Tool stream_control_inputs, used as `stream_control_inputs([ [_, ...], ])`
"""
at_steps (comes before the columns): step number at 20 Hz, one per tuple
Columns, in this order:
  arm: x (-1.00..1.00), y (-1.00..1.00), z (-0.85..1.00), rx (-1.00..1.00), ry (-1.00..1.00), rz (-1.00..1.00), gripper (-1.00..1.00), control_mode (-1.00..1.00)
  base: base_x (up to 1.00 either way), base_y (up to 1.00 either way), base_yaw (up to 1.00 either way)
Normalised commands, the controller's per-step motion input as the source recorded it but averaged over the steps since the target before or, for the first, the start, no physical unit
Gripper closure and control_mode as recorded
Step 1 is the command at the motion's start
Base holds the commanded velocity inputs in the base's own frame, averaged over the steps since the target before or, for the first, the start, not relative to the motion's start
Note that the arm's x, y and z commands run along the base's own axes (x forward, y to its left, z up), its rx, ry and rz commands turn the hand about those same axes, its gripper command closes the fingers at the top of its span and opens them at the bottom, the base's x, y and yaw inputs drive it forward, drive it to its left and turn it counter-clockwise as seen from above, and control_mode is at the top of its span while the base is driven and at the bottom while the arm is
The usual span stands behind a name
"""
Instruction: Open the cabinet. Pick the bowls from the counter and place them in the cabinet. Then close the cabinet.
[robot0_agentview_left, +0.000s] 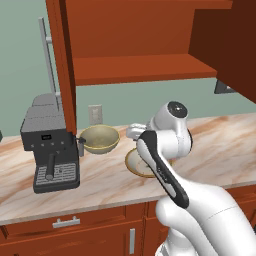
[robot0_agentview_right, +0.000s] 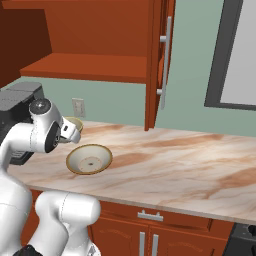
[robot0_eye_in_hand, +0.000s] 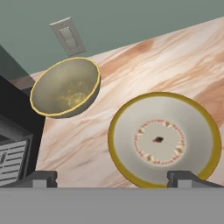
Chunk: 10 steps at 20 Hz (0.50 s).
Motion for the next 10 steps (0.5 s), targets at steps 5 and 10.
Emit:
stream_control_inputs([
  [5, 0.22, 0.09, -0.12, 0.0, 0.0, 0.0, -1.0, -1.0, 0.0, 0.0, 0.0],
  [10, 0.21, 0.03, -0.15, 0.0, 0.0, 0.0, -1.0, -1.0, 0.0, 0.0, 0.0],
])
